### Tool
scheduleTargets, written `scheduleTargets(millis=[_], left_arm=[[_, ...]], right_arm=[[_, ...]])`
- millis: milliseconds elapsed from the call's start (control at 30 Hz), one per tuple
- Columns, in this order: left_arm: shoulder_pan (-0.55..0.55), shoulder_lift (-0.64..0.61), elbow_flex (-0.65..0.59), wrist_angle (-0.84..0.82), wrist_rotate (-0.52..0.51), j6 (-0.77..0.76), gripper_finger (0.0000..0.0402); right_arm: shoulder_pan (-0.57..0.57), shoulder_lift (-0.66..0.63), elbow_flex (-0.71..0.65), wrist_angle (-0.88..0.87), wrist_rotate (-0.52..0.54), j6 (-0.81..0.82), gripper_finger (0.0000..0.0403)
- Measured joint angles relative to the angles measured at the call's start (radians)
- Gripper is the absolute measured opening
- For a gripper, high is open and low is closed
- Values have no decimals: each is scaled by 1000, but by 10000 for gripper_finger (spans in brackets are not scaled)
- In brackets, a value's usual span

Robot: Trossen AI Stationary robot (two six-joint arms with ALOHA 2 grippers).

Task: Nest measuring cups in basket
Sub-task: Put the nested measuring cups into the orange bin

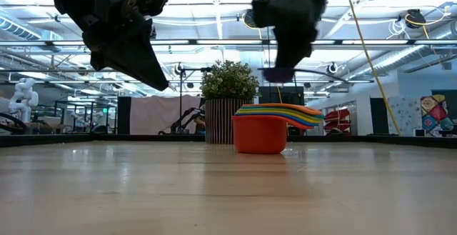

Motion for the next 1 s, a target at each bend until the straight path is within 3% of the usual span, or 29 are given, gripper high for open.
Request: scheduleTargets(millis=[233,433,1000], left_arm=[[-15,0,0,-1,-2,-2,8],[-38,0,0,-1,-42,-11,8],[-75,0,0,-3,-86,-29,8]], right_arm=[[-23,119,111,7,-17,-12,0],[-38,176,117,-2,-69,8,0],[-40,188,116,19,-96,58,22]])
